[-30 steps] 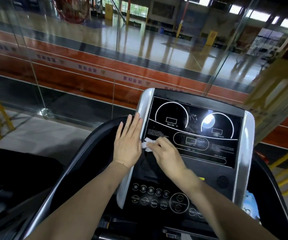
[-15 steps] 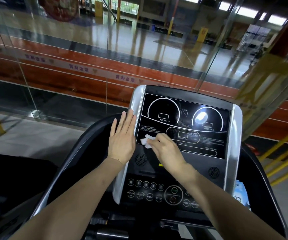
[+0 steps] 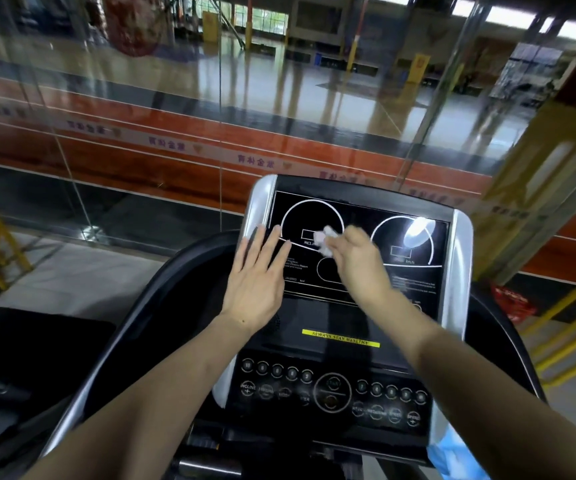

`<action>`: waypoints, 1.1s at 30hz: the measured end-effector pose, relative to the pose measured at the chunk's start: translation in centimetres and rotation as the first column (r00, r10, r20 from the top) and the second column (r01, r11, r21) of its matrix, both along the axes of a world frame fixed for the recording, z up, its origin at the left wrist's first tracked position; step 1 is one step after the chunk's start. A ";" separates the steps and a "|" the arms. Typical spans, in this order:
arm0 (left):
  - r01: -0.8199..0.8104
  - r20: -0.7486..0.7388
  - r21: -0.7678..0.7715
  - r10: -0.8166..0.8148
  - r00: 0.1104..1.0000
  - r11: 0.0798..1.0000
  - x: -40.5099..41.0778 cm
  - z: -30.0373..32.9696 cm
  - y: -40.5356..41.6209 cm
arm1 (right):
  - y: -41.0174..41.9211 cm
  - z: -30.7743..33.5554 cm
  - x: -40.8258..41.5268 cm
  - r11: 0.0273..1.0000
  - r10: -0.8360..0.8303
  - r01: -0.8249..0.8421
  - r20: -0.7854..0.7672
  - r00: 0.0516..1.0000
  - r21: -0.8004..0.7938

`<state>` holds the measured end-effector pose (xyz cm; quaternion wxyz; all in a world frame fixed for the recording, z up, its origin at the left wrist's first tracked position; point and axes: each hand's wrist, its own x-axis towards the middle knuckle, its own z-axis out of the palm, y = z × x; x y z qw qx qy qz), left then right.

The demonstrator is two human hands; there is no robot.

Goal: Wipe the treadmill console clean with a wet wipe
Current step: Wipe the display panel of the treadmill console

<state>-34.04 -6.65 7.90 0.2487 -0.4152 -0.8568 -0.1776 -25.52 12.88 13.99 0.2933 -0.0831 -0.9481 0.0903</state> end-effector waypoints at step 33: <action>0.018 0.106 -0.010 -0.016 0.994 1.000 0.1 1.5 2.1 | 3.0 2.0 1.5 0.994 -0.097 0.101 -0.103 0.990 0.042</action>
